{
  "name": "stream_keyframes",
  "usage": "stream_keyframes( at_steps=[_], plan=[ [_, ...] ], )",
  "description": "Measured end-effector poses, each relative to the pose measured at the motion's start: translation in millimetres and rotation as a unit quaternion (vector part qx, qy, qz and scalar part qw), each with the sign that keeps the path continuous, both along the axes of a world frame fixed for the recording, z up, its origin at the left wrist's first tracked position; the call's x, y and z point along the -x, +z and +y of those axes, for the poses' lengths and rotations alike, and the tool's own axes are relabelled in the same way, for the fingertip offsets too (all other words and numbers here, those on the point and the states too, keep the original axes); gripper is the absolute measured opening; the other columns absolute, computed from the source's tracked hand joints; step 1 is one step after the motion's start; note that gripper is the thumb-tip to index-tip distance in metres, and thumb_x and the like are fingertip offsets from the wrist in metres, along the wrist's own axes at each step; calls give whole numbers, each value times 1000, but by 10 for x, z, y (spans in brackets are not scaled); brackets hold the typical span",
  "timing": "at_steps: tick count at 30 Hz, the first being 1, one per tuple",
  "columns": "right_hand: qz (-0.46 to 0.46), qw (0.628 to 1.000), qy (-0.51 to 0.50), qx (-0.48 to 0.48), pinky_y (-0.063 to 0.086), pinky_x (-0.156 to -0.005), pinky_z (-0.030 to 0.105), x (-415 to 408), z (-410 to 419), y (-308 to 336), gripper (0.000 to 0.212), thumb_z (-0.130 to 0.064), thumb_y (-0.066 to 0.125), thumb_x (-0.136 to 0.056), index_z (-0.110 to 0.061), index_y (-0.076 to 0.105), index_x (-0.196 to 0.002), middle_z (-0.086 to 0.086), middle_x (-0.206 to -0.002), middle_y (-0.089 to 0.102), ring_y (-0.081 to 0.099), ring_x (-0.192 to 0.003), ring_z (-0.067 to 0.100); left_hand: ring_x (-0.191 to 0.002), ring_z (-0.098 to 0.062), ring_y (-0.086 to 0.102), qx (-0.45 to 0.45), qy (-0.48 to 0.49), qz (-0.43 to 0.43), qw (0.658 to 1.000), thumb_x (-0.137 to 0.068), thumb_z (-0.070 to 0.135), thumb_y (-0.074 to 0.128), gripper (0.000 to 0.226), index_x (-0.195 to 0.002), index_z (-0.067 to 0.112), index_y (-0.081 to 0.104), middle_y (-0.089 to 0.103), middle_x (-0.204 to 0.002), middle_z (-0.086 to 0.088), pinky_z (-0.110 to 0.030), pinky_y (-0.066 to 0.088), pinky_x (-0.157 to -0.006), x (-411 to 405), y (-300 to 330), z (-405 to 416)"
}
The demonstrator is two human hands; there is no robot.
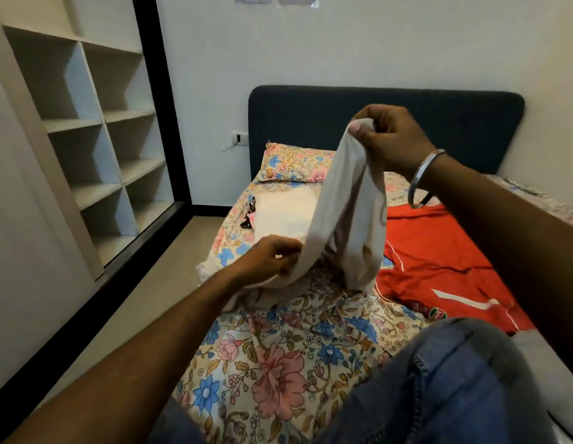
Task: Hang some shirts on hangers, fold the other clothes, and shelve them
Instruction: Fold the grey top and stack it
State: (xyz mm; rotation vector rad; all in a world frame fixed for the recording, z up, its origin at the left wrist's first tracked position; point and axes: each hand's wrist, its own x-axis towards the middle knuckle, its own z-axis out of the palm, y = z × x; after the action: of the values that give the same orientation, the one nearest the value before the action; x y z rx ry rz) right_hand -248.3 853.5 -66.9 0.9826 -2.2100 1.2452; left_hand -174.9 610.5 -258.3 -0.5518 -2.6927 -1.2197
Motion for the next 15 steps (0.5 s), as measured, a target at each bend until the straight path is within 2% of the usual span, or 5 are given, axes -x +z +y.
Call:
stream_keyframes(
  at_steps=[3,5,7,12,15],
  plan=[
    [-11,999,-35,4,46,-66,20,28,215,5,8,-23,61,-98,-18,67,-98,-7,-83,62,57,-77,5,-94,5,66,29,-3,11,1000,-99,17,61,22,-107,36,68,69,-99,23,-21,53,-83,-58,-259,134],
    [-20,998,-61,9,46,-65,18,58,342,-25,12,-23,60,-99,-15,68,-102,-8,-85,62,57,-78,4,-95,1,66,18,-14,1,1000,-99,23,63,13,-107,31,69,69,-99,19,-22,56,-83,-73,-417,200],
    [-32,996,-82,21,46,-65,20,98,430,-51,14,-25,60,-99,-16,68,-106,-7,-87,62,58,-81,6,-94,-2,66,17,-15,-13,1000,-97,23,67,17,-113,25,70,71,-101,13,-25,58,-86,-79,-535,258],
    [-49,992,-101,50,45,-65,23,171,515,-94,13,-26,59,-100,-18,65,-107,-2,-93,61,56,-81,8,-88,-1,66,24,68,-13,997,-92,18,71,11,-101,24,73,70,-92,12,-32,59,-87,-65,-599,233],
    [-45,990,-115,66,46,-66,23,225,571,-82,17,-26,58,-101,-15,65,-111,-3,-94,61,57,-82,7,-85,2,61,-23,125,40,991,-98,20,64,6,-95,25,65,66,-91,10,-23,53,-78,-11,-449,80]
  ],
)
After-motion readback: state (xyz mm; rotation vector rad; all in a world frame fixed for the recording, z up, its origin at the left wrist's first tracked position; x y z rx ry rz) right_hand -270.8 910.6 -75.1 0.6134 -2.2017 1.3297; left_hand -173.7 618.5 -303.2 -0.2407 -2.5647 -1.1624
